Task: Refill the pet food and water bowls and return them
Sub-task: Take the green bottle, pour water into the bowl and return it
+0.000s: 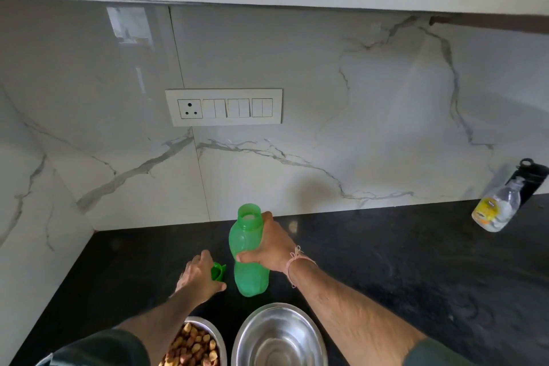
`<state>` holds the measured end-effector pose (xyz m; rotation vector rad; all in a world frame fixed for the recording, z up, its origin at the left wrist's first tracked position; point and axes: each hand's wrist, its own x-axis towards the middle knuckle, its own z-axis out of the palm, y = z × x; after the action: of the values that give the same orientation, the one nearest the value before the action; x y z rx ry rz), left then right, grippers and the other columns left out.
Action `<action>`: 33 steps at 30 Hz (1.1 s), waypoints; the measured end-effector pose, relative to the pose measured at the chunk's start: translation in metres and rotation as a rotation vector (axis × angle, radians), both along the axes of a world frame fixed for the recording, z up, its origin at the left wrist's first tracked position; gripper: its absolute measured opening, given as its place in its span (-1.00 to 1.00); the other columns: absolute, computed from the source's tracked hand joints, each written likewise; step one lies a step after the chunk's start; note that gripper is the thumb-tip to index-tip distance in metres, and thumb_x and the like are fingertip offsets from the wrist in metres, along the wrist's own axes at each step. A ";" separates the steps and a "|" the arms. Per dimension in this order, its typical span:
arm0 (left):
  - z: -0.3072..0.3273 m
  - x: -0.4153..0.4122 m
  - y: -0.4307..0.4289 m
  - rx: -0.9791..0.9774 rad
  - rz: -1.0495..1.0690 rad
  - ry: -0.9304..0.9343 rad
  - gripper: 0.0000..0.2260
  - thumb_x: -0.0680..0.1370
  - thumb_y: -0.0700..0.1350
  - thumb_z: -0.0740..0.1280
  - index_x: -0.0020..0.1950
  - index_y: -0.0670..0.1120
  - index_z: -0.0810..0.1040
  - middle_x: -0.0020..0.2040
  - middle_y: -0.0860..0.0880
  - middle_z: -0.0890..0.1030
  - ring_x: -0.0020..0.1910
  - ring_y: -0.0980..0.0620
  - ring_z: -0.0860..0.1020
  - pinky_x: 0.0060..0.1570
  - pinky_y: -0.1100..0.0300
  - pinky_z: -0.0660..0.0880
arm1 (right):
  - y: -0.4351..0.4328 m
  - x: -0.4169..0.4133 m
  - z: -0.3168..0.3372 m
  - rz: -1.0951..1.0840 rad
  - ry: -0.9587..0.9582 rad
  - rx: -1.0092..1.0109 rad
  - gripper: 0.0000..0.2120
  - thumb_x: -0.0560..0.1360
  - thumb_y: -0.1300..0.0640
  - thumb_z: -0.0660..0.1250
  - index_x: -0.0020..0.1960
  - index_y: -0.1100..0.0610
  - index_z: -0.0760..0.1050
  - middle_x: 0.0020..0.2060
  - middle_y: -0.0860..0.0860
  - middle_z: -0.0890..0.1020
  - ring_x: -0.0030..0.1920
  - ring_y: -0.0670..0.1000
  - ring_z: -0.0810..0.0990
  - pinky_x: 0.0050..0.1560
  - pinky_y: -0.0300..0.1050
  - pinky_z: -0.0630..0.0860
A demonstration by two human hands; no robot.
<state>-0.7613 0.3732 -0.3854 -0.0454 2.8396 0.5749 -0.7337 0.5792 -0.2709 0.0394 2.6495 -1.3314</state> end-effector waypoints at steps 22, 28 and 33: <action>0.152 0.069 0.051 0.622 -0.029 0.503 -0.37 0.32 0.22 0.45 0.22 0.20 0.14 0.00 0.17 0.52 -0.10 0.16 0.63 -0.33 0.38 0.50 | -0.022 0.048 0.084 -0.094 0.340 0.043 -0.28 0.18 -0.24 0.55 0.23 -0.02 0.38 0.02 -0.06 0.63 0.02 0.02 0.63 0.02 -0.02 0.64; 0.188 0.111 0.052 0.807 0.062 0.549 -0.31 0.27 0.35 0.51 0.23 0.14 0.29 -0.06 0.11 0.62 -0.17 0.37 0.63 -0.43 0.45 0.50 | -0.015 0.105 0.109 -0.080 0.359 -0.112 -0.12 0.26 -0.46 0.47 0.41 -0.11 0.24 0.22 -0.06 0.50 0.25 0.01 0.44 0.24 0.10 0.52; 0.190 0.167 0.056 0.865 0.027 0.458 -0.27 0.23 0.43 0.52 0.23 0.11 0.36 -0.06 0.12 0.64 -0.21 0.34 0.64 -0.39 0.42 0.53 | -0.007 0.168 0.109 0.029 0.195 -0.443 -0.08 0.31 -0.33 0.52 0.50 -0.08 0.15 0.26 -0.02 0.58 0.29 0.02 0.58 0.36 0.15 0.50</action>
<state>-0.5940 0.4293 -0.1953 0.2274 2.7024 1.9619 -0.5658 0.5722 -0.1621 -0.1948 2.4203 -1.9658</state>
